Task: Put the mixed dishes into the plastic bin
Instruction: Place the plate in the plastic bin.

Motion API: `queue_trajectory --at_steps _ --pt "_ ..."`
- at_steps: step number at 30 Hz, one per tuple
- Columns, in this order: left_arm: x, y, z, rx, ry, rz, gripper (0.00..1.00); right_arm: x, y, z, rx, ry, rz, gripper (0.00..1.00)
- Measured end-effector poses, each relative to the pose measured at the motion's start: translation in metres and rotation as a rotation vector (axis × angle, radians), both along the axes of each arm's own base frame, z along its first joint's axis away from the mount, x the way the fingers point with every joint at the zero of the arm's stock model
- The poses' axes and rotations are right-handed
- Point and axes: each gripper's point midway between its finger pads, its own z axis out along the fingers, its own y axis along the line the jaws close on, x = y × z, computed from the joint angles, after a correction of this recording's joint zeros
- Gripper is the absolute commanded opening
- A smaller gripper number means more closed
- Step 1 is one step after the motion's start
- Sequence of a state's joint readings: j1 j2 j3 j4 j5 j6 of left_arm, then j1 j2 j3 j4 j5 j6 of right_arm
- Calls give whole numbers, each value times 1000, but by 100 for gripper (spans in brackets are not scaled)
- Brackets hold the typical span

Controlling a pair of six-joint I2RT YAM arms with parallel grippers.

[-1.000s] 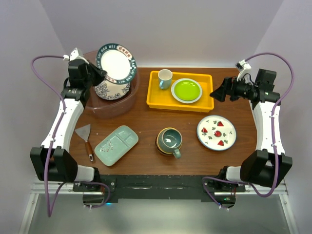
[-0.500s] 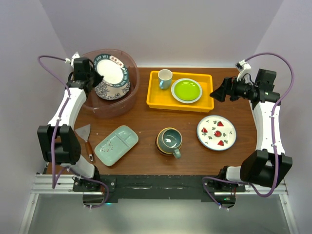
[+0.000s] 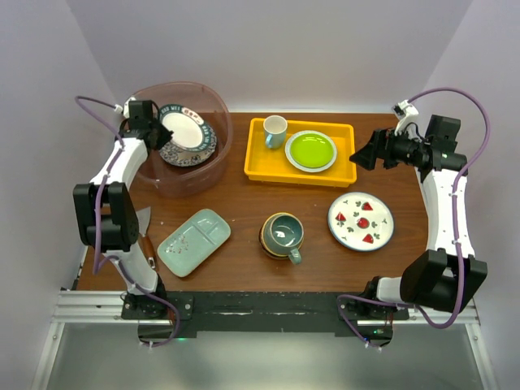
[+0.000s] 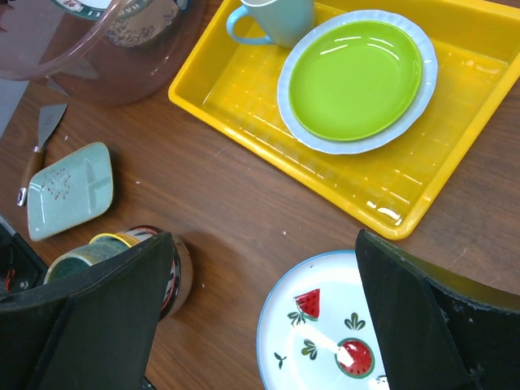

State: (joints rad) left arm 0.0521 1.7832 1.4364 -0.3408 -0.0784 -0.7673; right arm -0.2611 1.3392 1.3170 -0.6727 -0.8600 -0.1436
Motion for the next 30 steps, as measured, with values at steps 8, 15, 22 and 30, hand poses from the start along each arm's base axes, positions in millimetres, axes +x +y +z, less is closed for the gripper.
queue_trajectory --at_steps 8,15,22,30 --pt "4 0 -28 -22 55 -11 11 0 0 0 -3 -2 2 98" --pt "5 3 -39 -49 75 -1 23 0 0 0 -4 -3 2 98" --pt "5 9 -39 -69 70 18 39 0 0 0 -4 -2 3 98" --pt "-1 13 -44 -77 89 28 95 0 0 0 -4 -2 3 98"
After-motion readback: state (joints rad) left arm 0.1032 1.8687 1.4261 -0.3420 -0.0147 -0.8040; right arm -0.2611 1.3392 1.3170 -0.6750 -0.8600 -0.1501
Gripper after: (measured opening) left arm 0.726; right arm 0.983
